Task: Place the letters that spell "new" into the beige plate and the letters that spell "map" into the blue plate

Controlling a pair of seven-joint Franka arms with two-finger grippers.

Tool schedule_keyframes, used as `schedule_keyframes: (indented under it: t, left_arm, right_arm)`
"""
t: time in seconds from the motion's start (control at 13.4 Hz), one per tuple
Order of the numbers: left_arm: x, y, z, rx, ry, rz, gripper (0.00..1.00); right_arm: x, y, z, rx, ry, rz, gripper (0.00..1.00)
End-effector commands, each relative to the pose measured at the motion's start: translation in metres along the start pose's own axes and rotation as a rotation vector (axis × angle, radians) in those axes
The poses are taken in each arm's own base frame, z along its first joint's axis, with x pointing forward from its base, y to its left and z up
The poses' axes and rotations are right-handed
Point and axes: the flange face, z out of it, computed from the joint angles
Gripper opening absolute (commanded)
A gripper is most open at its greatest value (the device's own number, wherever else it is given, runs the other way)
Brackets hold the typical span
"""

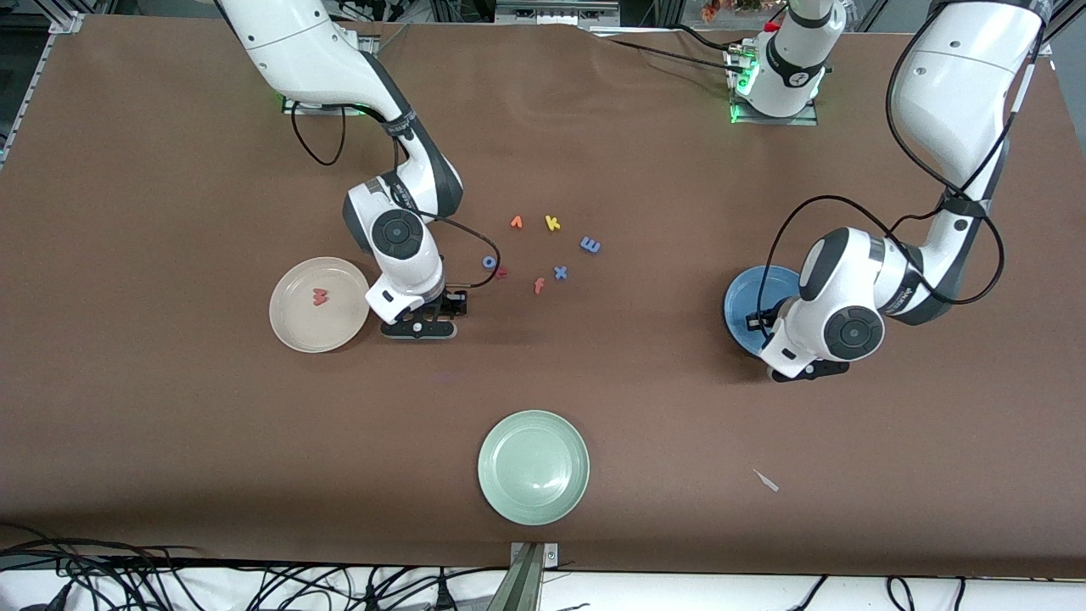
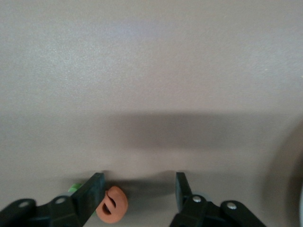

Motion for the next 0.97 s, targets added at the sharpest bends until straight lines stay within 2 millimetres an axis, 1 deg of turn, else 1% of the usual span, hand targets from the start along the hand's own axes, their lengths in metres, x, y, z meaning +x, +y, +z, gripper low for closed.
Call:
schedule_keyframes:
  t: [0.0,0.07,0.3,0.45,0.52,0.67,0.75,0.82,0.9]
  left_arm:
    - [-0.008,0.002,0.014,-0.004,-0.007,0.058,0.55]
    - [-0.013,0.014,0.014,-0.001,-0.005,0.078,0.99]
    - [-0.034,0.055,-0.007,-0.015,-0.004,0.106,1.00]
    - [-0.056,0.095,-0.016,-0.074,-0.023,0.062,1.00]
    - [-0.069,0.118,-0.019,-0.097,-0.034,0.005,1.00]
    - [-0.098,0.167,-0.020,-0.095,-0.024,-0.119,1.00]
    - [-0.112,0.193,-0.019,-0.112,-0.016,-0.229,1.00]
    - [-0.129,0.221,-0.012,-0.125,-0.004,-0.331,1.00]
    - [-0.145,0.243,-0.004,-0.141,0.011,-0.434,1.00]
  right_arm:
    - [-0.016,-0.012,0.016,-0.012,0.004,0.020,0.70]
    - [-0.016,-0.012,0.016,-0.012,0.004,0.021,0.70]
    - [-0.017,-0.013,0.016,-0.013,0.003,0.019,0.70]
    - [-0.016,-0.012,0.013,-0.014,0.001,0.016,0.68]
    - [-0.017,-0.011,0.012,-0.015,-0.001,0.015,0.67]
    - [-0.031,0.000,0.015,-0.029,-0.027,0.013,0.67]
    - [-0.039,0.005,0.012,-0.033,-0.036,0.013,0.67]
    - [-0.043,0.009,0.010,-0.034,-0.041,0.014,0.66]
    - [-0.046,0.012,0.009,-0.037,-0.045,0.017,0.66]
